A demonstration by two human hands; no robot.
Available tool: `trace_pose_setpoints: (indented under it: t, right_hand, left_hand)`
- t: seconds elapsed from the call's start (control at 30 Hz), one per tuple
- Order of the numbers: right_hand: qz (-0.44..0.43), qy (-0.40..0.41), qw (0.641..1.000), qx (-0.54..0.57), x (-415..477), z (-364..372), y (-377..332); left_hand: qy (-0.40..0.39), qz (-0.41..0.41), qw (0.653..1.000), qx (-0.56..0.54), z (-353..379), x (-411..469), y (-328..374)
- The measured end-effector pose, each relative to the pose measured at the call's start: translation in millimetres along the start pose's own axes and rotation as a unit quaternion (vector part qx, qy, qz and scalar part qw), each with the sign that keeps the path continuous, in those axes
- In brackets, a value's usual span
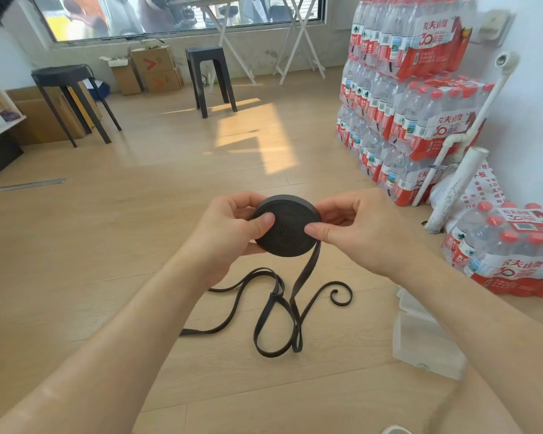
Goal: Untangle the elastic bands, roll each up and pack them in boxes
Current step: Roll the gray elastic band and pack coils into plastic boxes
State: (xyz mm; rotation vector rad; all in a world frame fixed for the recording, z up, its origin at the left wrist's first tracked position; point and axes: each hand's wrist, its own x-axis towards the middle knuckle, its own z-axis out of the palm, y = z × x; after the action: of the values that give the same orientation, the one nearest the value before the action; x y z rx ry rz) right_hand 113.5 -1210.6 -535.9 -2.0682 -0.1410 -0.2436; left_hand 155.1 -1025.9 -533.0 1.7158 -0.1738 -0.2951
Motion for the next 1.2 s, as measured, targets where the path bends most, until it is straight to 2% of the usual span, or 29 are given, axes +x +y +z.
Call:
trace_pose_setpoints:
  t: [0.03, 0.07, 0.13, 0.2, 0.23, 0.27, 0.4, 0.53, 0.87, 1.2]
  right_hand:
    - [-0.021, 0.003, 0.998, -0.055, -0.9, -0.1, -0.5]
    - [-0.049, 0.002, 0.992, -0.116, -2.0, 0.1, -1.2]
    - [-0.110, -0.010, 0.967, -0.229, -3.5, 2.9, -1.9]
    - [-0.155, -0.029, 0.947, -0.281, -3.6, 7.3, -0.9]
    - [-0.165, -0.037, 0.944, -0.284, -3.2, 9.2, 1.2]
    - [-0.167, -0.039, 0.948, -0.269, -2.9, 10.8, 3.8]
    - [-0.077, -0.002, 0.993, -0.092, -1.3, 6.4, 2.0]
    - [-0.036, 0.007, 0.998, -0.047, 1.1, 5.3, 2.5]
    - [0.002, -0.018, 0.998, 0.063, 0.3, -2.3, 1.7]
    - [0.046, -0.013, 0.991, 0.124, 3.0, -3.2, 5.6]
  left_hand:
    - [-0.007, 0.035, 0.995, 0.095, -1.8, 0.4, 0.3]
    - [-0.005, 0.085, 0.973, 0.213, -2.6, -0.3, 1.6]
    - [-0.012, 0.163, 0.903, 0.397, 1.4, -5.2, 5.6]
    - [-0.032, 0.178, 0.850, 0.495, 9.3, -10.7, 7.9]
    - [-0.032, 0.176, 0.837, 0.517, 11.4, -11.7, 7.6]
    - [-0.025, 0.174, 0.838, 0.517, 11.4, -11.7, 7.2]
    - [0.012, 0.158, 0.910, 0.382, 1.2, -6.2, 5.9]
    - [0.021, 0.133, 0.946, 0.294, 0.3, -5.5, 5.0]
    - [0.033, 0.079, 0.987, 0.139, -4.7, -3.9, 8.3]
    - [0.052, 0.037, 0.998, -0.021, -2.3, -3.7, 5.6]
